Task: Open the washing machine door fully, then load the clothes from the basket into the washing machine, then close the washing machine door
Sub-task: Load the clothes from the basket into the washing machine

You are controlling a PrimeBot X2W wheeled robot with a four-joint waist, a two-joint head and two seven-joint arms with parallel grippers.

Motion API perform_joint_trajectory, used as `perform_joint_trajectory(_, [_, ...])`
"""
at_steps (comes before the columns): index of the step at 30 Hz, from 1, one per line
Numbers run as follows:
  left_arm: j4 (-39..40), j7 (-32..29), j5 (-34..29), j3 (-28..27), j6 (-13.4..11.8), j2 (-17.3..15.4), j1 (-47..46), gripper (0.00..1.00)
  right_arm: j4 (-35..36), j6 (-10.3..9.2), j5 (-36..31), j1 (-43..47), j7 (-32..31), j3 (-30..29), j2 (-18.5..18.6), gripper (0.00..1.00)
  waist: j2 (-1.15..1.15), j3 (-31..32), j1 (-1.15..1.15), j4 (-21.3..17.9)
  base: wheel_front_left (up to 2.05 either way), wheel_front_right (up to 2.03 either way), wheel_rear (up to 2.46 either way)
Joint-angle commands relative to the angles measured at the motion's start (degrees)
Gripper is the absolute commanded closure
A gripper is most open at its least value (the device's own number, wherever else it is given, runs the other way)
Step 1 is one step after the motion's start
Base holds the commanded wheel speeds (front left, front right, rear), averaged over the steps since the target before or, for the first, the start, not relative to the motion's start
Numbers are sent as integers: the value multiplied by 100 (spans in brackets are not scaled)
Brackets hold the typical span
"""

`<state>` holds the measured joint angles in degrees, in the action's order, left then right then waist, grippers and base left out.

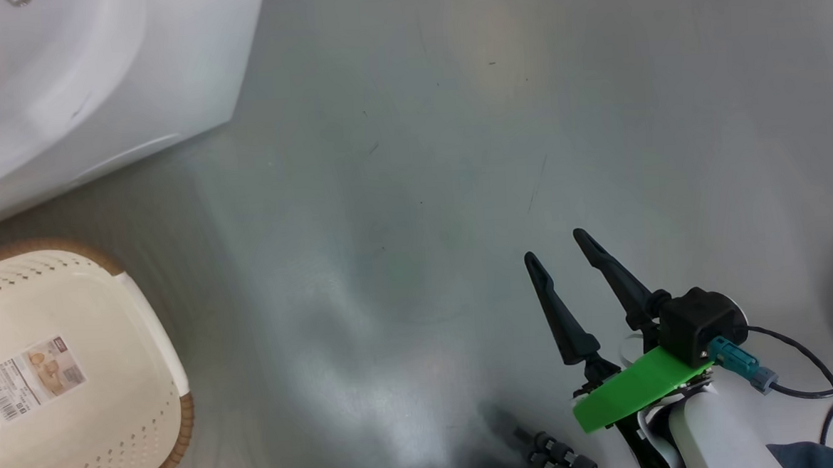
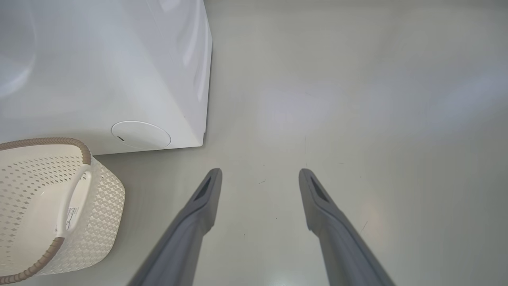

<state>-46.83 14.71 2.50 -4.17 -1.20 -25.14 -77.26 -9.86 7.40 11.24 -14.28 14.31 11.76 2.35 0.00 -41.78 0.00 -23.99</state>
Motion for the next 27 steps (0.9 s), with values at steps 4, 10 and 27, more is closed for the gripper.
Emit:
perform_joint_trajectory(4, [-359,29,-52,39,2,-219,-154,66,75,9,100,131,69,77,53,0,0,70,0,28,0,0,0])
perform_joint_trajectory(10, [-1112,29,-17,43,-257,-104,-266,0,48,9,64,178,69,-5,53,0,0,258,0,107,0,0,0])
perform_joint_trajectory(27, [-1360,29,167,22,-523,209,246,0,-1,9,-47,173,69,-118,53,0,0,602,0,370,0,0,0])
